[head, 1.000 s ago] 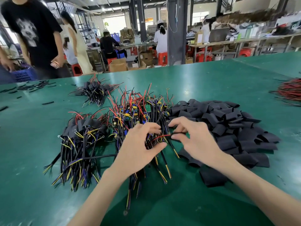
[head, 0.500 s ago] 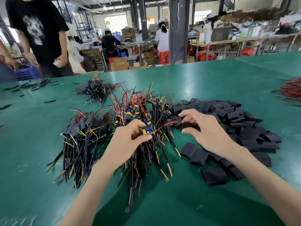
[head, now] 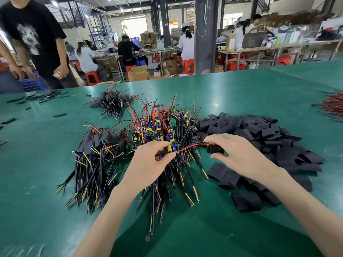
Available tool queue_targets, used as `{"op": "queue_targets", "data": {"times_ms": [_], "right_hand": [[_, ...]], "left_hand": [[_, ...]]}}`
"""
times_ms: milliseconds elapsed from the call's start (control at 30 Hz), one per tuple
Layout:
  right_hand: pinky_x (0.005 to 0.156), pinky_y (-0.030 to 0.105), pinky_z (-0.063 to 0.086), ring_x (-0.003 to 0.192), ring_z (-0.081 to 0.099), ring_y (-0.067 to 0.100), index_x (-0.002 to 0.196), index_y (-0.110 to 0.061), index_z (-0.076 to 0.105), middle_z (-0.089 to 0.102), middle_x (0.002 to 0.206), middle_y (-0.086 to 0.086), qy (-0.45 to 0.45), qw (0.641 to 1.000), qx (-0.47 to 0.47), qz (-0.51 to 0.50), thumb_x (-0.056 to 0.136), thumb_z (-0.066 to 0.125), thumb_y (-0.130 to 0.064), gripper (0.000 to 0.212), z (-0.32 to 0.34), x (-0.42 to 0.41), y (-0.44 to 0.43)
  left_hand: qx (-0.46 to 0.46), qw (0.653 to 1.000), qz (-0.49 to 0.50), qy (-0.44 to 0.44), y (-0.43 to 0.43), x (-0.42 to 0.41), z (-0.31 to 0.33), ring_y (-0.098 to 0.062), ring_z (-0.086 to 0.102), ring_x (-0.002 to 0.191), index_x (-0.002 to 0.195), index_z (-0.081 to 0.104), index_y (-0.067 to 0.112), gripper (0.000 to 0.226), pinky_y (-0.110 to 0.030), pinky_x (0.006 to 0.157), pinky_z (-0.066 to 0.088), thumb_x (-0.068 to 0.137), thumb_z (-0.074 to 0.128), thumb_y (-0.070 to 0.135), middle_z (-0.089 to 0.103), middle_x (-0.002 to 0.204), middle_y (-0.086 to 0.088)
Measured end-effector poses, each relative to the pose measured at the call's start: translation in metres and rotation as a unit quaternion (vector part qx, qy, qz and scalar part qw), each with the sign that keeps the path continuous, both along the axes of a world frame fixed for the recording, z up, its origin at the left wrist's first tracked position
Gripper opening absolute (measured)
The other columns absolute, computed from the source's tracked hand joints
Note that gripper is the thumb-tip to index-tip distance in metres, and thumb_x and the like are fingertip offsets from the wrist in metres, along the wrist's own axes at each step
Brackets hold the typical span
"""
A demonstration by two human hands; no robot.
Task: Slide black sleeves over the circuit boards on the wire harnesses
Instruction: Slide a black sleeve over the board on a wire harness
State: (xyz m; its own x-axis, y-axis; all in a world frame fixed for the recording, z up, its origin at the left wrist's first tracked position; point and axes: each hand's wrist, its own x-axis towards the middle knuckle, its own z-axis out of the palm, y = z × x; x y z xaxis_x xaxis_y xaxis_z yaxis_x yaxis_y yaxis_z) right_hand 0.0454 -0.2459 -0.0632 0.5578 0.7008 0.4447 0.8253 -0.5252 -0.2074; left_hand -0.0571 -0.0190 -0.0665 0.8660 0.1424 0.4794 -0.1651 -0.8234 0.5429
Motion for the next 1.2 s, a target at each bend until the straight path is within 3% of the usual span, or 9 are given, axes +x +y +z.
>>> {"op": "queue_targets", "data": {"times_ms": [67, 233, 367, 500, 667, 800, 967, 1067, 1200], "right_hand": [[0.089, 0.036, 0.042, 0.103, 0.055, 0.021, 0.124, -0.021, 0.056, 0.062, 0.109, -0.002, -0.011, 1.0, -0.018, 0.011, 0.084, 0.068, -0.016, 0.042, 0.001, 0.001, 0.0], [0.085, 0.037, 0.045, 0.097, 0.054, 0.029, 0.133, -0.014, 0.052, 0.059, 0.11, 0.008, -0.068, 0.994, -0.078, 0.021, 0.087, 0.063, -0.01, 0.047, 0.001, 0.0, 0.0], [0.082, 0.043, 0.045, 0.093, 0.05, 0.031, 0.136, -0.009, 0.048, 0.054, 0.11, 0.013, -0.095, 0.99, -0.104, 0.002, 0.089, 0.06, -0.006, 0.049, -0.001, 0.0, 0.0], [0.088, 0.038, 0.041, 0.101, 0.043, 0.027, 0.144, -0.014, 0.034, 0.046, 0.119, 0.01, -0.081, 0.989, -0.123, -0.022, 0.093, 0.051, -0.005, 0.055, -0.005, 0.004, -0.001], [0.086, 0.032, 0.041, 0.094, 0.042, 0.021, 0.148, -0.032, 0.012, 0.045, 0.11, 0.002, -0.092, 0.99, -0.109, -0.01, 0.09, 0.054, -0.003, 0.078, -0.005, 0.004, -0.001], [0.089, 0.024, 0.034, 0.099, 0.039, 0.018, 0.146, -0.037, 0.022, 0.043, 0.117, 0.001, -0.083, 0.991, -0.106, 0.006, 0.091, 0.05, 0.0, 0.072, -0.006, 0.004, 0.001], [0.094, 0.027, 0.034, 0.104, 0.049, 0.024, 0.134, -0.017, 0.051, 0.055, 0.113, 0.007, 0.035, 0.995, 0.064, 0.069, 0.089, 0.058, -0.001, 0.048, 0.001, -0.003, 0.004], [0.096, 0.031, 0.039, 0.104, 0.055, 0.018, 0.132, -0.03, 0.049, 0.062, 0.11, -0.004, 0.088, 0.982, 0.149, 0.074, 0.085, 0.065, -0.006, 0.055, 0.007, -0.007, 0.004], [0.094, 0.029, 0.044, 0.105, 0.057, 0.012, 0.128, -0.041, 0.044, 0.062, 0.108, -0.018, 0.109, 0.974, 0.183, 0.072, 0.08, 0.072, -0.009, 0.065, 0.007, -0.015, 0.007]], "left_hand": [[0.004, 0.999, 0.022, -0.023, 0.0, 0.0, 0.001, -0.002, 0.058, 0.078, 0.106, 0.071, 0.019, 0.024, -0.018, 0.078, 0.046, 0.084, 0.07, 0.026, 0.063, 0.084, 0.012], [-0.03, 0.996, 0.041, -0.07, -0.002, -0.001, 0.004, 0.01, 0.055, 0.082, 0.107, 0.071, 0.019, 0.025, -0.001, 0.075, 0.037, 0.082, 0.073, 0.022, 0.059, 0.083, 0.025], [-0.06, 0.996, 0.017, -0.071, -0.003, -0.003, 0.004, 0.006, 0.059, 0.085, 0.106, 0.07, 0.028, 0.025, -0.006, 0.079, 0.041, 0.082, 0.072, 0.02, 0.063, 0.089, 0.025], [-0.063, 0.996, 0.007, -0.062, -0.004, -0.004, 0.004, 0.007, 0.06, 0.086, 0.107, 0.071, 0.026, 0.024, -0.005, 0.078, 0.041, 0.084, 0.071, 0.021, 0.063, 0.091, 0.026], [-0.044, 0.997, 0.036, -0.059, -0.001, -0.002, 0.003, 0.005, 0.061, 0.083, 0.107, 0.072, 0.019, 0.024, -0.006, 0.078, 0.044, 0.083, 0.071, 0.022, 0.066, 0.088, 0.016], [-0.071, 0.994, 0.04, -0.078, -0.003, -0.002, 0.005, 0.002, 0.061, 0.081, 0.099, 0.073, 0.02, 0.016, -0.009, 0.074, 0.046, 0.083, 0.071, 0.02, 0.066, 0.085, 0.021], [-0.075, 0.995, 0.031, -0.066, -0.003, -0.003, 0.006, 0.001, 0.06, 0.081, 0.102, 0.073, 0.02, 0.019, -0.008, 0.073, 0.044, 0.083, 0.071, 0.021, 0.066, 0.086, 0.017], [-0.067, 0.996, 0.016, -0.052, -0.004, -0.004, 0.006, 0.001, 0.061, 0.083, 0.104, 0.072, 0.019, 0.021, -0.01, 0.078, 0.045, 0.084, 0.071, 0.021, 0.066, 0.088, 0.016], [-0.046, 0.998, -0.014, -0.043, -0.008, -0.005, 0.005, 0.002, 0.059, 0.082, 0.108, 0.071, 0.018, 0.022, -0.009, 0.076, 0.041, 0.086, 0.068, 0.021, 0.066, 0.091, 0.011]]}}
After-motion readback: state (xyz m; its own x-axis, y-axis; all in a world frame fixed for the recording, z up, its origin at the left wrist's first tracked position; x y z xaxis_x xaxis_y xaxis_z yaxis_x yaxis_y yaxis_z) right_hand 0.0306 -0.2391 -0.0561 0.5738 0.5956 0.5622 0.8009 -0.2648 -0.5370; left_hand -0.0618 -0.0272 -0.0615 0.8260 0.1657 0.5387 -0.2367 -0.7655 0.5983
